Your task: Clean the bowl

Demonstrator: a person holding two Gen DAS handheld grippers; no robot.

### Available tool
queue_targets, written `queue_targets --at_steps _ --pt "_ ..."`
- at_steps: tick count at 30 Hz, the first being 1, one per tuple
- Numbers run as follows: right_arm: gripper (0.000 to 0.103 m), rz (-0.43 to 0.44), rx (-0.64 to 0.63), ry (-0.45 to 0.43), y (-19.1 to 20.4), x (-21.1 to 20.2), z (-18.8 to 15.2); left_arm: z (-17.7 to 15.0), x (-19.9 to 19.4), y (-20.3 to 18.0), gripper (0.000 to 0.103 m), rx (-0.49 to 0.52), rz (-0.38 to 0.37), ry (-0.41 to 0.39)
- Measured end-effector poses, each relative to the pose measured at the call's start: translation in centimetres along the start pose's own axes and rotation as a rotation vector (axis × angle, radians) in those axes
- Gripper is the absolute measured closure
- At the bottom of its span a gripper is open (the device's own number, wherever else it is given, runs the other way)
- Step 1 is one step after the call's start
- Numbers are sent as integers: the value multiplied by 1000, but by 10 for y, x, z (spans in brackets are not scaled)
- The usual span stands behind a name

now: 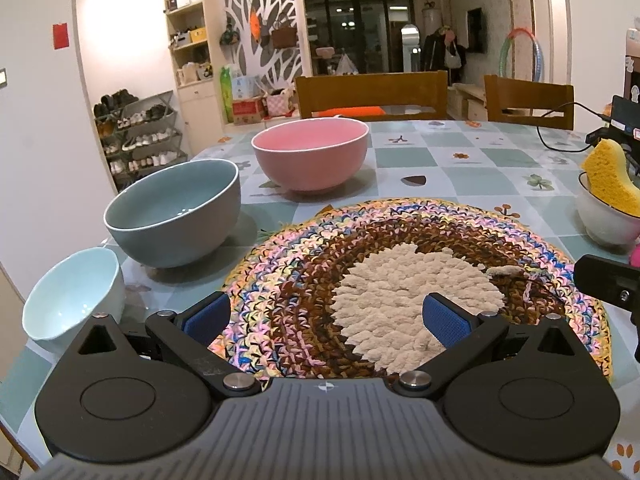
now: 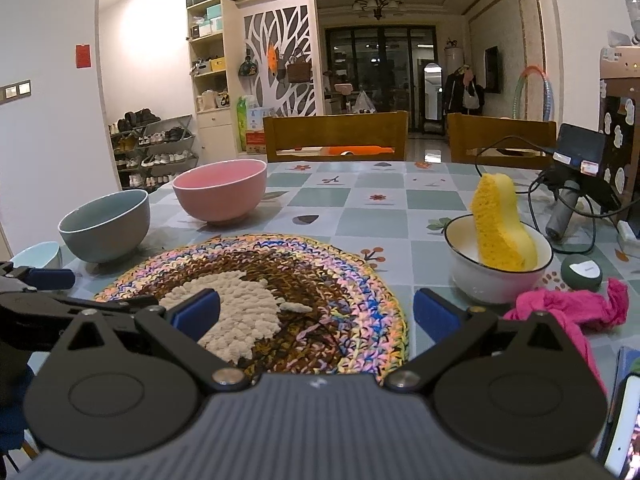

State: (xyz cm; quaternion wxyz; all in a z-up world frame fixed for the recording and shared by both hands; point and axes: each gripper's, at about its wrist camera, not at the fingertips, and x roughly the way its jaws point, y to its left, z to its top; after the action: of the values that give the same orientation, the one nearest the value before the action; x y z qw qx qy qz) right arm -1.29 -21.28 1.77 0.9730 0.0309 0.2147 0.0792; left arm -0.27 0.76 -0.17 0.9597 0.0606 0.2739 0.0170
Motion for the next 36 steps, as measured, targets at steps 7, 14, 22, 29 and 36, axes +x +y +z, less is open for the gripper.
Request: queue_targets --at_steps 7,14,22,29,36 --pt "0 -14 -7 3 -1 3 0 0 3 2 0 1 -1 6" --pt "0 -23 -15 6 -2 4 0 1 8 4 0 -4 5 14" --pt "0 -32 -13 12 -5 5 0 1 9 2 0 3 6 14" --pt "0 -41 -12 12 -8 4 -1 2 9 -1 0 12 7 15" --pt "0 -49 -6 13 -11 3 -1 3 7 -2 0 20 5 11"
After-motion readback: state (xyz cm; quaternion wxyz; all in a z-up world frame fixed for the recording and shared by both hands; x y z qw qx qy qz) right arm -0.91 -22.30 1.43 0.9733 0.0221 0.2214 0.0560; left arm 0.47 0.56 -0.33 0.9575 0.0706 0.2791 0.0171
